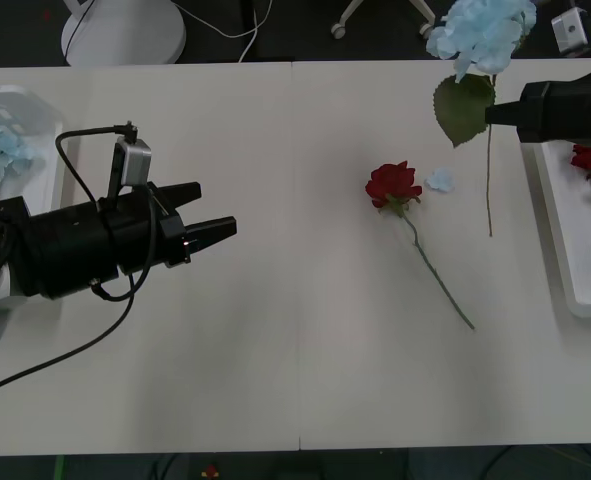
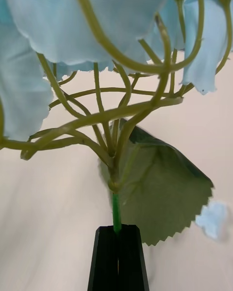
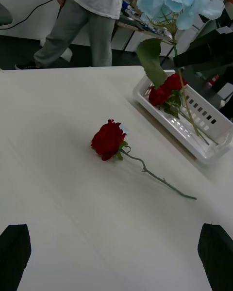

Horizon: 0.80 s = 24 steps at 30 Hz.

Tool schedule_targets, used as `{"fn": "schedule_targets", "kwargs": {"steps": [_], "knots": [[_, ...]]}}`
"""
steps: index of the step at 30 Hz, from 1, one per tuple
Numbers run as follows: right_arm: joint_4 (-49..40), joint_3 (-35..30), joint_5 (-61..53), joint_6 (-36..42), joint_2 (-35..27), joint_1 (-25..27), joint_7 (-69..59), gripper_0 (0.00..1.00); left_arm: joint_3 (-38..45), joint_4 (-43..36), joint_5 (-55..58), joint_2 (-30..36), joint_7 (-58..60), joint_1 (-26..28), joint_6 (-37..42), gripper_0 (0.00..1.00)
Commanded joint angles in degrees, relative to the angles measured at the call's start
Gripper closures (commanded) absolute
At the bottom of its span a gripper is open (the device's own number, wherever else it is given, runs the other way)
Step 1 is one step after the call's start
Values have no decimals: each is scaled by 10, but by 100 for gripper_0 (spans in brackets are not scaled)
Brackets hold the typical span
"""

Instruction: Put the red flowers into the right box and the blue flowers into the left box

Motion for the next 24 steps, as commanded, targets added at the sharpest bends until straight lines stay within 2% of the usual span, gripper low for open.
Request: {"fn": "schedule_targets", "kwargs": {"steps": [1,7,12,20,24], "knots": [[-25,-4,-20,-7,64,-59,24,100,-1,-8,27,-43,-7,36,-10,0],[-36,11,-20,-28,155,-77,40,100,-41,-7,95,-72,-61,67,-75,0],[-37,33,3,-56,218,-90,42,100,-100,-8,106,-71,-79,65,-154,0],[-36,120,18,-171,284,-112,36,100,-178,-7,106,-59,-84,34,-266,0],[-36,137,18,-181,306,-114,36,100,-199,-3,111,-52,-78,6,-309,0]]}}
